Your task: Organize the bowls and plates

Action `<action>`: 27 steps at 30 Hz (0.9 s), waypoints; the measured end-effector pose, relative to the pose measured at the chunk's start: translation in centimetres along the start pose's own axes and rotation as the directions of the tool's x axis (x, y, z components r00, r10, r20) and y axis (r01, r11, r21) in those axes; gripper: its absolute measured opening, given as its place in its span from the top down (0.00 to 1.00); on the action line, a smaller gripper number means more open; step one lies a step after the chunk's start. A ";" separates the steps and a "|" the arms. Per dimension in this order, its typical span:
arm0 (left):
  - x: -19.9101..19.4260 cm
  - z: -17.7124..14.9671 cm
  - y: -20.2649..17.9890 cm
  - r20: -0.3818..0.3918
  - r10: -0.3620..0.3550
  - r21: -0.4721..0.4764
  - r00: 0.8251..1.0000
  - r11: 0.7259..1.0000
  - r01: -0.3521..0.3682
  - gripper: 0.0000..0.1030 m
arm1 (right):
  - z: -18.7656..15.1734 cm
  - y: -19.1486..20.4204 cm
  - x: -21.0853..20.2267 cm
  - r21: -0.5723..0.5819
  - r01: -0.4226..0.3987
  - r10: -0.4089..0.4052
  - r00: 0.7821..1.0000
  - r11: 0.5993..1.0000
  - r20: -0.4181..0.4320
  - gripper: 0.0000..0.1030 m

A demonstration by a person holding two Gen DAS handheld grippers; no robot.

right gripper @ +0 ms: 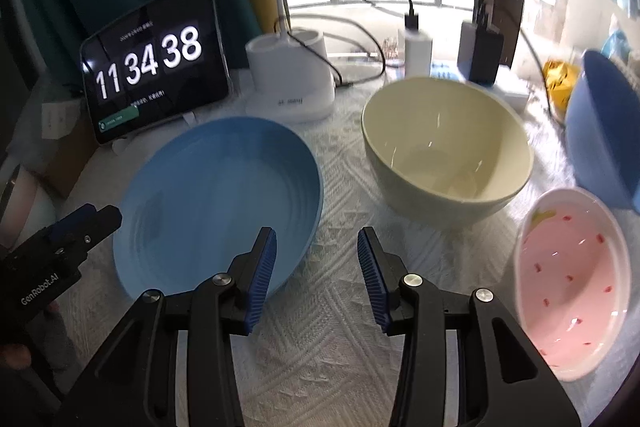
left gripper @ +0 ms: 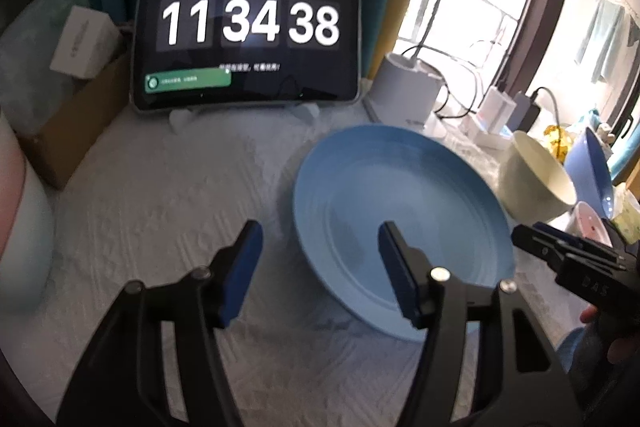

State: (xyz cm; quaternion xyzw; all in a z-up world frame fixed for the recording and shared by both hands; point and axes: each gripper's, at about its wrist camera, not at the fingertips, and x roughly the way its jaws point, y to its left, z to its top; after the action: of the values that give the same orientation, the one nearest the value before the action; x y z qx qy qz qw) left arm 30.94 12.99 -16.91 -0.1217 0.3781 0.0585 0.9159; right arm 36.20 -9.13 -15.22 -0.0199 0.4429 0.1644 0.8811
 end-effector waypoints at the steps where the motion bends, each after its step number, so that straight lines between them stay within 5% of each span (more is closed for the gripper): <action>1: 0.2 0.0 0.1 -0.005 0.004 -0.003 1.000 1.000 -0.004 0.40 | 0.0 0.0 0.3 0.007 -0.004 0.004 1.000 1.000 -0.006 0.57; 23: 3.2 -0.5 -1.3 -0.077 -0.017 0.056 0.997 0.998 0.022 0.40 | 0.4 1.1 3.1 -0.040 -0.007 0.005 0.998 0.999 -0.063 0.57; 27: 3.0 -0.6 -1.7 -0.069 -0.026 0.073 0.997 0.997 0.031 0.42 | 0.3 1.7 3.4 -0.083 -0.007 0.001 0.997 0.997 -0.072 0.67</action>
State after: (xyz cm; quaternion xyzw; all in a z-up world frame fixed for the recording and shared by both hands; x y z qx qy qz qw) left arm 33.01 11.22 -19.11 -0.0950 0.4090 0.0271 0.9071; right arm 37.82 -6.51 -17.53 -0.0614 0.4669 0.1838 0.8628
